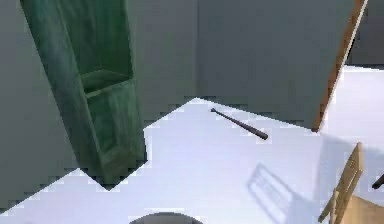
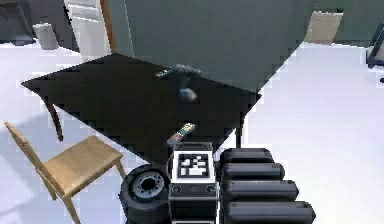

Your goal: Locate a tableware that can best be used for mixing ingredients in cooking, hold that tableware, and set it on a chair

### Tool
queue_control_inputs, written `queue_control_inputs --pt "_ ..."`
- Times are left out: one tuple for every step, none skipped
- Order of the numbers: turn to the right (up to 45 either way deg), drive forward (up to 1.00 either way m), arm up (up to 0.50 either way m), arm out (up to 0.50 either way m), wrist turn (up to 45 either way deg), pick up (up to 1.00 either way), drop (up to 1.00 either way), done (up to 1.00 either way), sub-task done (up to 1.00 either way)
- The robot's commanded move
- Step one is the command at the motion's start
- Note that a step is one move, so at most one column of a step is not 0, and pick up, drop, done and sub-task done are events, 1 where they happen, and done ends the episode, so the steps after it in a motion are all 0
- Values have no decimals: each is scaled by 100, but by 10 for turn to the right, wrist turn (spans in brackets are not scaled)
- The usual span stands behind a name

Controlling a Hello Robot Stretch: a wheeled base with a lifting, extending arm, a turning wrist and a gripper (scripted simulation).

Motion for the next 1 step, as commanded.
queue_control_inputs --pt "420 0 0 0 0 0 0 0 0"
